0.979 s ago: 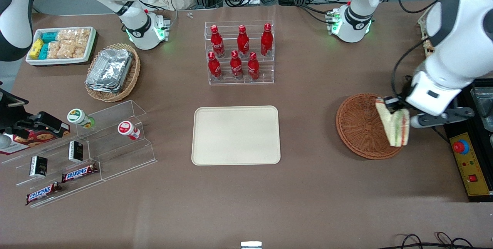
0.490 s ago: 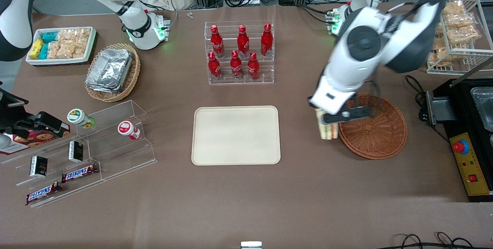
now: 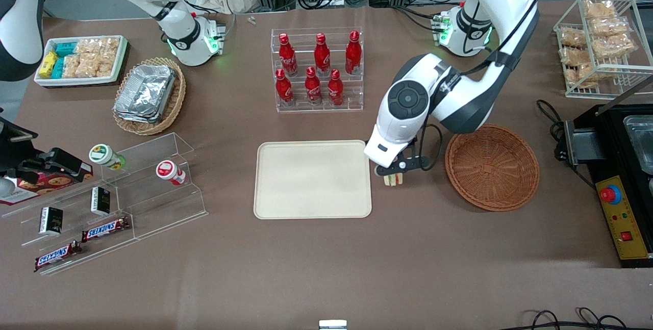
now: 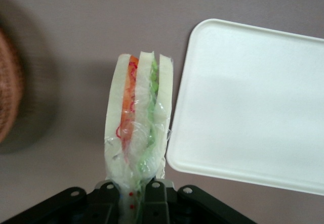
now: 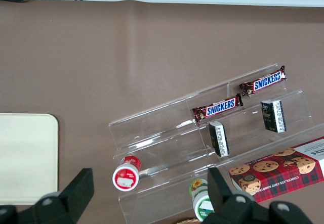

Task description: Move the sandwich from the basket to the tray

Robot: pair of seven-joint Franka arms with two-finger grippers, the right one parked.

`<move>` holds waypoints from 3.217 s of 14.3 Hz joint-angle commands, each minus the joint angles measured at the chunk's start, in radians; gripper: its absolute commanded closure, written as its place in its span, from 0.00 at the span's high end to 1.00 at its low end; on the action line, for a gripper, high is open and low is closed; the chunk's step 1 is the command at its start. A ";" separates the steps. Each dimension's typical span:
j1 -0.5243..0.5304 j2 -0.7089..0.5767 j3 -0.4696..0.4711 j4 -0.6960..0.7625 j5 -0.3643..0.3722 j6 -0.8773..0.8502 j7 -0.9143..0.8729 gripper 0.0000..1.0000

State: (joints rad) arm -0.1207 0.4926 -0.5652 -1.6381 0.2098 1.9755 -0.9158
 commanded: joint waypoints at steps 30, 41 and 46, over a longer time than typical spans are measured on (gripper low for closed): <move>-0.087 0.083 0.007 0.205 0.246 -0.055 0.009 0.99; 0.309 -0.285 -0.002 0.201 -0.027 -0.320 0.490 0.99; 0.221 -0.336 0.303 0.198 -0.122 -0.394 0.843 0.99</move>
State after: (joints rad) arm 0.2059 0.1848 -0.4428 -1.4103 0.1391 1.5949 -0.1874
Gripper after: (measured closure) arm 0.004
